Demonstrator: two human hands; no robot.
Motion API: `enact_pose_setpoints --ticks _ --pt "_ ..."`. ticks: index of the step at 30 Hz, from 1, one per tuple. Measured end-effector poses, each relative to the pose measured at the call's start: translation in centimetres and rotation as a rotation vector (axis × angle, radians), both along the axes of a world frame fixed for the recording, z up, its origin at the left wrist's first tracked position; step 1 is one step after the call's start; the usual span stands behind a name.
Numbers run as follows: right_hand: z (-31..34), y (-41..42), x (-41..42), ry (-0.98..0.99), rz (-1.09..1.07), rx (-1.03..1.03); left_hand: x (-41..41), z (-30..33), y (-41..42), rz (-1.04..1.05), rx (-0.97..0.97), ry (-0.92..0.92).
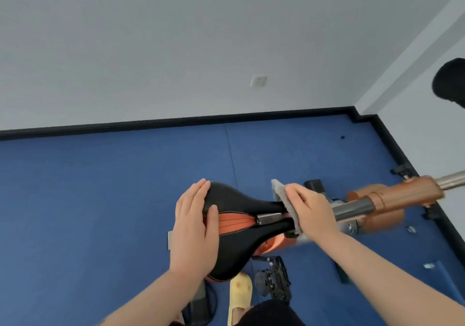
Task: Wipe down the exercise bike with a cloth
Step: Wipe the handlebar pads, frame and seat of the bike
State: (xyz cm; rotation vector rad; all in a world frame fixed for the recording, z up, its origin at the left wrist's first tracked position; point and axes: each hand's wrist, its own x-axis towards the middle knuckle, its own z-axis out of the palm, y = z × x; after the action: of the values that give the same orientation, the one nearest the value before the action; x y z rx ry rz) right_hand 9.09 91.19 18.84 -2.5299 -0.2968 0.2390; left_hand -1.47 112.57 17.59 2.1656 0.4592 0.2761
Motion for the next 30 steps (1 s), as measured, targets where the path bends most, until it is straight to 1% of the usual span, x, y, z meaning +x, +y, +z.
enact_pose_setpoints --ticks 1,2,4,5,7,8,9,11,12,13,14,15,17,18,19,20,21,22,23,24,25,27,28,29,30 --pt "-0.1 0.2 0.2 0.034 -0.093 -0.040 -0.1 0.1 -0.1 0.015 0.017 0.005" --pt "-0.2 1.0 0.1 0.027 -0.111 -0.167 -0.1 0.1 -0.1 0.030 0.035 0.012" --pt "-0.4 4.3 -0.9 -0.125 0.037 -0.398 -0.1 0.2 -0.1 0.056 0.066 0.019" --pt "-0.3 6.3 -1.5 -0.190 0.139 -0.454 -0.2 0.1 -0.2 0.070 0.088 0.020" --pt "-0.1 8.7 -1.8 -0.237 0.209 -0.340 -0.6 0.0 -0.8 0.122 0.129 0.031" --pt "0.0 8.9 -1.7 -0.227 0.229 -0.262 -1.1 0.0 -1.3 0.161 0.126 0.049" --pt "-0.1 8.3 -1.6 -0.201 0.286 -0.213 -1.7 0.0 -1.9 0.198 0.109 0.072" --pt "0.1 5.5 -1.0 -0.074 0.417 -0.124 -3.1 -0.2 -3.1 0.234 0.062 0.113" --pt "0.1 4.0 -0.6 -0.043 0.450 -0.139 -3.6 -0.3 -3.5 0.245 0.037 0.120" --pt "0.1 3.0 -0.1 -0.063 0.468 -0.208 -3.9 -0.5 -3.7 0.259 0.018 0.117" --pt "0.0 2.9 0.3 -0.073 0.440 -0.277 -3.9 -0.6 -3.7 0.274 0.010 0.109" --pt "0.1 4.0 0.5 -0.087 0.421 -0.358 -3.9 -0.7 -3.6 0.284 0.015 0.102" --pt "0.2 8.1 0.6 -0.048 0.364 -0.420 -3.8 -0.8 -3.5 0.289 0.029 0.100" --pt "0.5 10.0 0.0 -0.022 0.361 -0.352 -3.7 -0.8 -3.5 0.287 0.038 0.105" --pt "0.6 11.3 -0.7 -0.040 0.382 -0.257 -3.7 -0.9 -3.5 0.284 0.047 0.112" --pt "0.3 11.8 -1.6 -0.142 0.430 -0.160 -3.8 -0.9 -3.6 0.283 0.053 0.118" --pt "0.1 11.5 -2.4 -0.258 0.521 -0.107 -4.0 -0.8 -3.6 0.282 0.051 0.123" --pt "0.0 10.5 -2.9 -0.317 0.646 -0.076 -4.0 -0.7 -3.7 0.286 0.044 0.127" --pt "0.0 9.2 -2.5 -0.327 0.770 -0.059 -4.0 -0.6 -3.7 0.295 0.033 0.130" --pt "-0.2 8.3 -1.5 -0.284 0.836 -0.024 -4.1 -0.6 -3.7 0.307 0.021 0.134" --pt "-0.1 8.0 -0.4 -0.165 0.836 0.015 -4.0 -0.6 -3.7 0.319 0.013 0.138" --pt "0.2 9.7 1.8 0.142 0.668 0.041 -3.9 -0.6 -3.8 0.333 0.018 0.142" --pt "0.4 11.0 2.2 0.222 0.584 0.029 -3.9 -0.6 -3.8 0.334 0.024 0.145" --pt "0.6 11.9 1.9 0.214 0.561 -0.004 -3.9 -0.6 -3.9 0.334 0.030 0.150" --pt "0.5 12.2 1.4 0.129 0.594 -0.030 -4.0 -0.6 -3.9 0.331 0.035 0.157"
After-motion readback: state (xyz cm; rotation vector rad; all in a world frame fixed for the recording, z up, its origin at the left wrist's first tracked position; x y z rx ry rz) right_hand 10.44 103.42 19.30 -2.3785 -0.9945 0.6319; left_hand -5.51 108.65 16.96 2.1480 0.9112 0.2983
